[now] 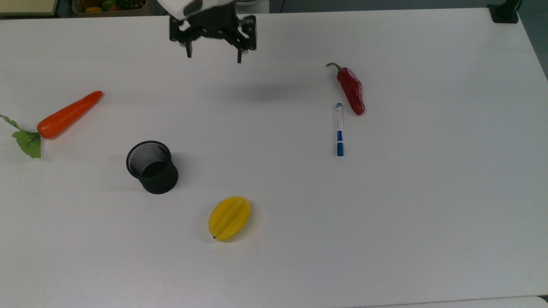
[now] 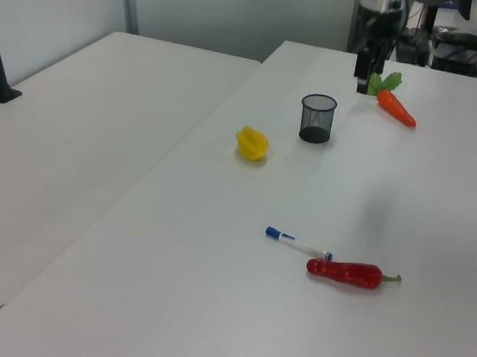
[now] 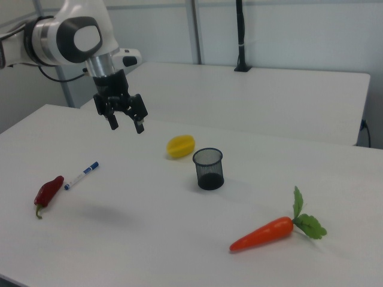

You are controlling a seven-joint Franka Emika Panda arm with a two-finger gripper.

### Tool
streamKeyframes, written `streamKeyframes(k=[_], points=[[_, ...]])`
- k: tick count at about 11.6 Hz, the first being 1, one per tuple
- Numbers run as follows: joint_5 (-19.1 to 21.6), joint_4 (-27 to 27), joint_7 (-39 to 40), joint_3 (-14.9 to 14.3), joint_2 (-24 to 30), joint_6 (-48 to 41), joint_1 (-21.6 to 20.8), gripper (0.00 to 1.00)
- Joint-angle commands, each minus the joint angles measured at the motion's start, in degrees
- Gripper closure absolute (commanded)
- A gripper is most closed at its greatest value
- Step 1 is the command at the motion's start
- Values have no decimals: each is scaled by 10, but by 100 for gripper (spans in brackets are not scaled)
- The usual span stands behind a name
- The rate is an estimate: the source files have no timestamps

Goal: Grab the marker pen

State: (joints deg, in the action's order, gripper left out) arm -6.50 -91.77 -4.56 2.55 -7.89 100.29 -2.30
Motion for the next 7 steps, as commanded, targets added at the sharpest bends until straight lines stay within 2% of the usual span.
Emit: streamKeyframes(k=[1, 7], points=[[7, -48, 58, -3, 60, -19, 20, 0], [11, -42, 58, -3, 69, -32, 29, 0]])
